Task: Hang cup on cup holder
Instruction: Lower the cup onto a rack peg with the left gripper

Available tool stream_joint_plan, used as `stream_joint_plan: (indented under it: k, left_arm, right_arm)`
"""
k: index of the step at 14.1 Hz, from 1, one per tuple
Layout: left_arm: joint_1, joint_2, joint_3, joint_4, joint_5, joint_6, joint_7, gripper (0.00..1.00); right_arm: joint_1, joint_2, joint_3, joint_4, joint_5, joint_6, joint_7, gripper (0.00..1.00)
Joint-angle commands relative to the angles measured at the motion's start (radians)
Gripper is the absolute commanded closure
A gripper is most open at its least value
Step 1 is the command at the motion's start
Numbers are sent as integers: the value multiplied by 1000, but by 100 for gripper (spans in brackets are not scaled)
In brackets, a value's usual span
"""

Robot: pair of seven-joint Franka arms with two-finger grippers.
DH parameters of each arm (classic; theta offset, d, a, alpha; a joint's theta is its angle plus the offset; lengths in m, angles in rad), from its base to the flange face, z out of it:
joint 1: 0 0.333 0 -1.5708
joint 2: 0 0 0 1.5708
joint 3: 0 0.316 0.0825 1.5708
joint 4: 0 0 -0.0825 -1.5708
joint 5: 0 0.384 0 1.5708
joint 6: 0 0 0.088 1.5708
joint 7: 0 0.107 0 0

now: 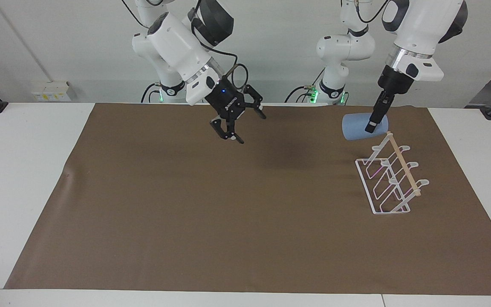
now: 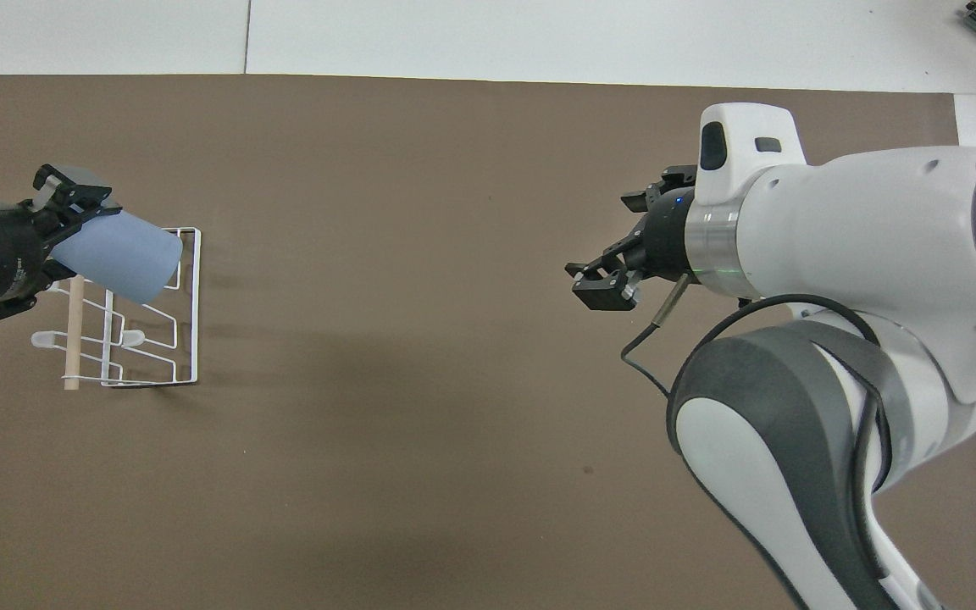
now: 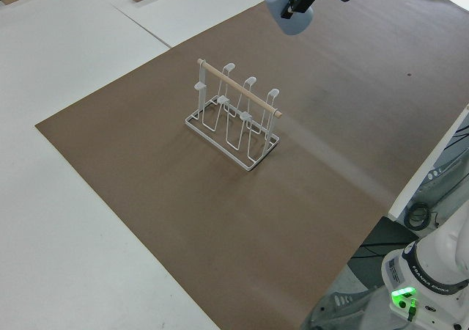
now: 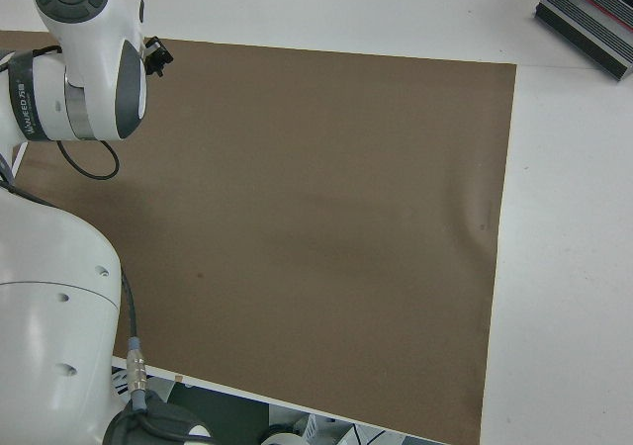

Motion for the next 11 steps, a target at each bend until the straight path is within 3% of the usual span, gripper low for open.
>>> stream_joint_plan:
  k: [1,5,8,11]
  left_arm:
    - [33,-7,-2,-38,114,90,57,100]
    - [60,78,-1,-41,266,189,48,100]
    - [70,102,-1,-66,283,245,45,100]
    - [73,132,1,-72,327,280,22,100]
  right_arm:
    - [4,3,-93,20,-138,-103,33,0]
    - [15,-10,-274,54,-154,-259,227,0]
    - [15,-10,-284,115,-306,-393,382,0]
    - [15,-13,-327,160,-292,-500,465,0]
